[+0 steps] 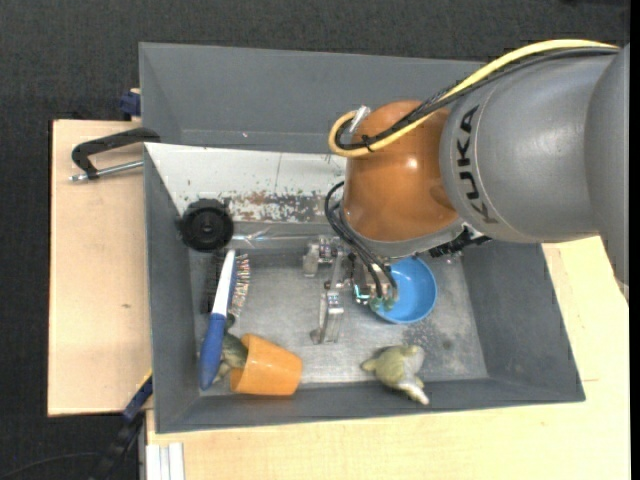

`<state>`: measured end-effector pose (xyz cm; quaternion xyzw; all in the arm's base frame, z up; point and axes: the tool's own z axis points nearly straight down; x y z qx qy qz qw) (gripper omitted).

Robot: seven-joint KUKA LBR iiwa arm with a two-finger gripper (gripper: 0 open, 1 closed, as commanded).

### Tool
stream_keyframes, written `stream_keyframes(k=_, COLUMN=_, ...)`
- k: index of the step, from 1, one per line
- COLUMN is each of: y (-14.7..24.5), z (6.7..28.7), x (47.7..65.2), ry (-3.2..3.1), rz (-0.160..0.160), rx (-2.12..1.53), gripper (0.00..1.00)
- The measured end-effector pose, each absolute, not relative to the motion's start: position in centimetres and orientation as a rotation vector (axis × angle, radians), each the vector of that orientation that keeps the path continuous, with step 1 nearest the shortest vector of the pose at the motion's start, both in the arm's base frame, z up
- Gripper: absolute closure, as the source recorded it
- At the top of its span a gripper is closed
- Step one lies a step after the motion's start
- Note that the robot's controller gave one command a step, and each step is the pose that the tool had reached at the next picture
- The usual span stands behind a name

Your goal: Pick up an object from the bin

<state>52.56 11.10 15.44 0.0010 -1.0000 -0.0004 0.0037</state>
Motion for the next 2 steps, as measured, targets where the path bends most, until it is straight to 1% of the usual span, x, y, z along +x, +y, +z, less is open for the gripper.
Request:
stream_keyframes(k=1, y=15.8, z=10.6, x=52.4, ry=-3.044, rz=-0.002, rx=0.777, gripper=0.00)
stream_keyframes(k=2, y=19.5, z=13.0, x=60.2, ry=-3.128, rz=-0.006, rx=0.391, gripper=0.00)
